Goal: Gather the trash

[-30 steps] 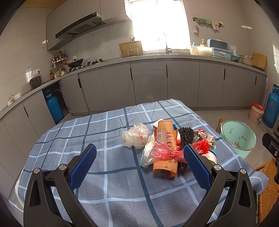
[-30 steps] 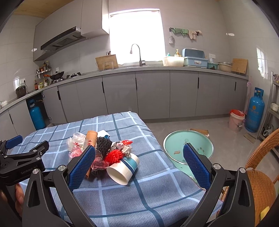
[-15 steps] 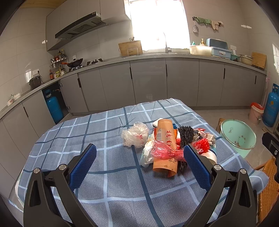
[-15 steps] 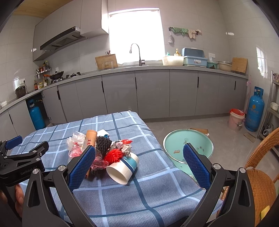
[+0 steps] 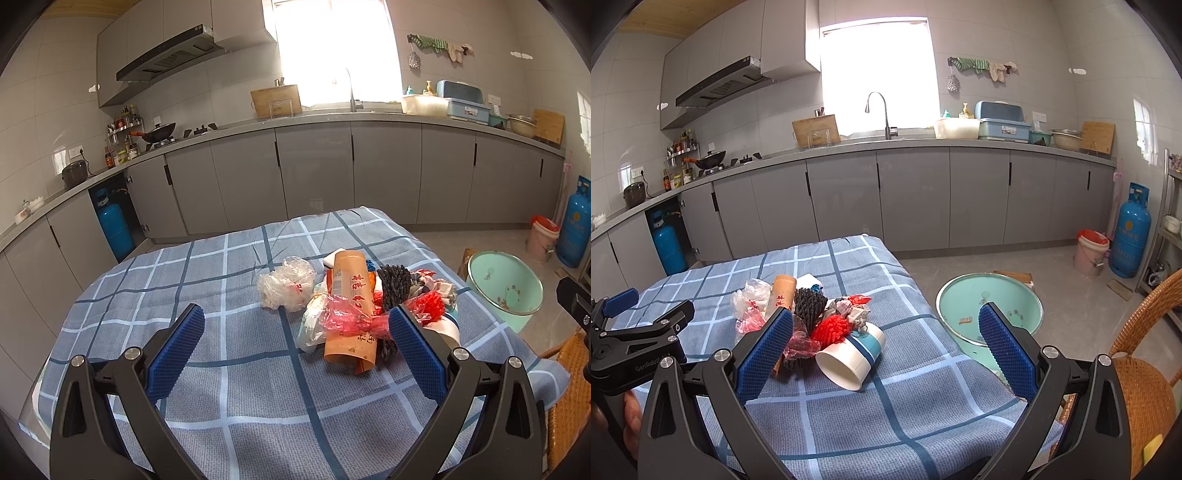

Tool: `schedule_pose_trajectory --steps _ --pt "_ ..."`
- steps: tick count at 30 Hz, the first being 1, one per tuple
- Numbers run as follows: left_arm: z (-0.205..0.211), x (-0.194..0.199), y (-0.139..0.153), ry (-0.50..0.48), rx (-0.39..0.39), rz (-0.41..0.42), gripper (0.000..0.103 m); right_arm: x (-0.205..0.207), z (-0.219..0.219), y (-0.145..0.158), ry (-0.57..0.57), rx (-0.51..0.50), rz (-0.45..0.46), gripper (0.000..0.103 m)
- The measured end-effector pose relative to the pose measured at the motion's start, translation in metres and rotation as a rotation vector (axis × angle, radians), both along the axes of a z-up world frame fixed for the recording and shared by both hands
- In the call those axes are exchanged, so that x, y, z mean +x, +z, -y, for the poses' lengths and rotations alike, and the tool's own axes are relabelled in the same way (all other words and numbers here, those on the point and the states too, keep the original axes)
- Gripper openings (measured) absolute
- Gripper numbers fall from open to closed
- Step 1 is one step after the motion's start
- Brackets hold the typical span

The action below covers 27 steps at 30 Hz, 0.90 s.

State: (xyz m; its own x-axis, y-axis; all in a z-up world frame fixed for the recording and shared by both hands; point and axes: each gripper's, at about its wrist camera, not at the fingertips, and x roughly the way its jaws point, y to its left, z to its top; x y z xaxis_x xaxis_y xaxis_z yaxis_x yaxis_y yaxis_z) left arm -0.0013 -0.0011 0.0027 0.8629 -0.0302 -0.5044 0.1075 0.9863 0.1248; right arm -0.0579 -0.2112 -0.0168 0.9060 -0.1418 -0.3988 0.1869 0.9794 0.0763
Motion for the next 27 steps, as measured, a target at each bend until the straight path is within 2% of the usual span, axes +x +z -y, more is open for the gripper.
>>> schedule_pose_trajectory --steps 19,27 --pt "-0.004 0.008 -0.013 0.01 0.014 -0.036 0.098 0.002 0.001 -0.014 -0.006 0.008 -0.022 0.099" --pt "-0.021 0.039 -0.048 0.059 0.008 -0.134 0.098 0.023 0.009 -0.048 -0.023 0.025 -0.114 0.099"
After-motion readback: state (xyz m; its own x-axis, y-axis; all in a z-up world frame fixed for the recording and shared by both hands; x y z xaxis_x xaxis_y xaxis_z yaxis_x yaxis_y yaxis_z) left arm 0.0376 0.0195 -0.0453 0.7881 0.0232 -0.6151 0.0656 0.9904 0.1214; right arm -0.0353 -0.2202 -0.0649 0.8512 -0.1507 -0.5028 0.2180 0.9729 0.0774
